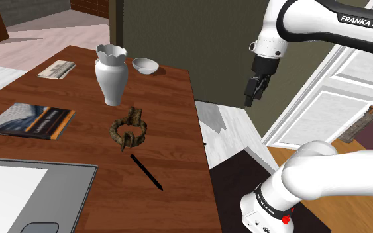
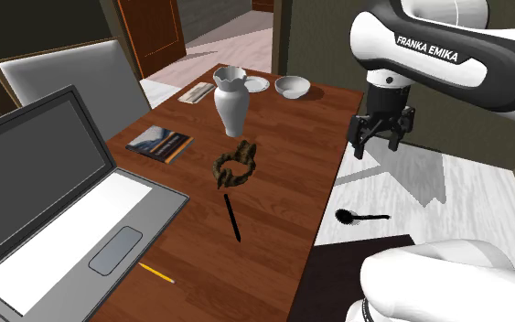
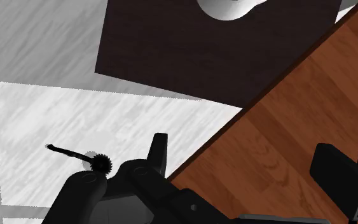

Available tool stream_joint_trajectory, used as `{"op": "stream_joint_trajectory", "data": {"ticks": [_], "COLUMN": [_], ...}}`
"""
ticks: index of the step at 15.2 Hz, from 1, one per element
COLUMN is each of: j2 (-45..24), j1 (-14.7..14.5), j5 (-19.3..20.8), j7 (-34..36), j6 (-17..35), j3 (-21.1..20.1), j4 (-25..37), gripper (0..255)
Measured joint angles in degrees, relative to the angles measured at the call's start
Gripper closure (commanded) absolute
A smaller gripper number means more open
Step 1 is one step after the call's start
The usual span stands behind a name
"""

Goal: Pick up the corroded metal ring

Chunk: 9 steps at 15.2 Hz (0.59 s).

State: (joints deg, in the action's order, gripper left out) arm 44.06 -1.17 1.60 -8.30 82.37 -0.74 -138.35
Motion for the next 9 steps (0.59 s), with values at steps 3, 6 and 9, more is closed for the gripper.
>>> {"op": "stream_joint_trajectory", "data": {"ticks": [3,6,9], "j2": [-1.92,-5.19,-9.48], "j1": [-0.35,-1.13,-2.00], "j5": [-0.70,-2.11,-3.56], "j7": [0.76,2.32,4.14], "j6": [2.13,7.16,12.79], "j3": [-0.69,-2.20,-3.97], "j4": [-0.01,-1.09,-1.70], "gripper": [0,0,0]}}
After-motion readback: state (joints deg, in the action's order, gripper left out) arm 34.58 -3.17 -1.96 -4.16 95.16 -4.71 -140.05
